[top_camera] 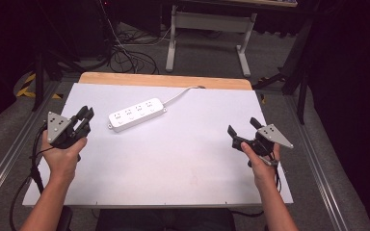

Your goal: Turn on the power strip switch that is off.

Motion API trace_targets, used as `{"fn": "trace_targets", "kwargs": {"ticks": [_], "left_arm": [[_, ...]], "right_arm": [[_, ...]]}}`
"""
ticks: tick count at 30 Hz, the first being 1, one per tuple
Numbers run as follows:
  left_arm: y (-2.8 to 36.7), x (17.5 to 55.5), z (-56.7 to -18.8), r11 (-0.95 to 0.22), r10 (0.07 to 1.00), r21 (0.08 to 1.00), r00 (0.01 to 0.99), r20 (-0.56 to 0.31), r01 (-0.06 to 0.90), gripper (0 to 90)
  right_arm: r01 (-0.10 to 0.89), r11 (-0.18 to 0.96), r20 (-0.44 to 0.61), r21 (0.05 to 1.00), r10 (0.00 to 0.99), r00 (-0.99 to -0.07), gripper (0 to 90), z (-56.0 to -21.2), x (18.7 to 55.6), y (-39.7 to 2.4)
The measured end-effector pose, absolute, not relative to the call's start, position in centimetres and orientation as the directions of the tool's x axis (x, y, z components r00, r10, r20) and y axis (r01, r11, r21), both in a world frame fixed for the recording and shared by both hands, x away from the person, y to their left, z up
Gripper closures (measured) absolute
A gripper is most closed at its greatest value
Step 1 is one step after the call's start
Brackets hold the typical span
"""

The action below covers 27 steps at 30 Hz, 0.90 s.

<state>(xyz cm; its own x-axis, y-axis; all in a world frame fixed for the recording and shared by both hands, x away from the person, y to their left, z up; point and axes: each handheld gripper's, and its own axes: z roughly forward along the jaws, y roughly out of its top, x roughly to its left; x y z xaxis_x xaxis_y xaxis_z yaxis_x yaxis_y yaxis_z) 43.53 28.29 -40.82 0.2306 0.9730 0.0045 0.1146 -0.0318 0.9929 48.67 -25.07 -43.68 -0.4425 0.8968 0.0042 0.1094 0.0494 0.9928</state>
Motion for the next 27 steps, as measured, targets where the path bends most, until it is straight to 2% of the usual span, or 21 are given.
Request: {"fn": "trace_targets", "kwargs": {"ticks": [13, 27], "left_arm": [[29.9, 42.4, -40.8, 0.000, 0.982, 0.995, 0.185, -0.019, 0.103, 56.6], [30.1, 42.7, -41.0, 0.019, 0.988, 0.997, 0.153, -0.031, 0.077, 29.6]], "right_arm": [[0.108, 0.049, 0.004, 0.993, 0.897, -0.442, 7.9, -43.7, 48.7, -25.1], [0.109, 0.047, 0.006, 0.993, 0.897, -0.441, 7.6, -43.7, 48.7, -25.2]]}}
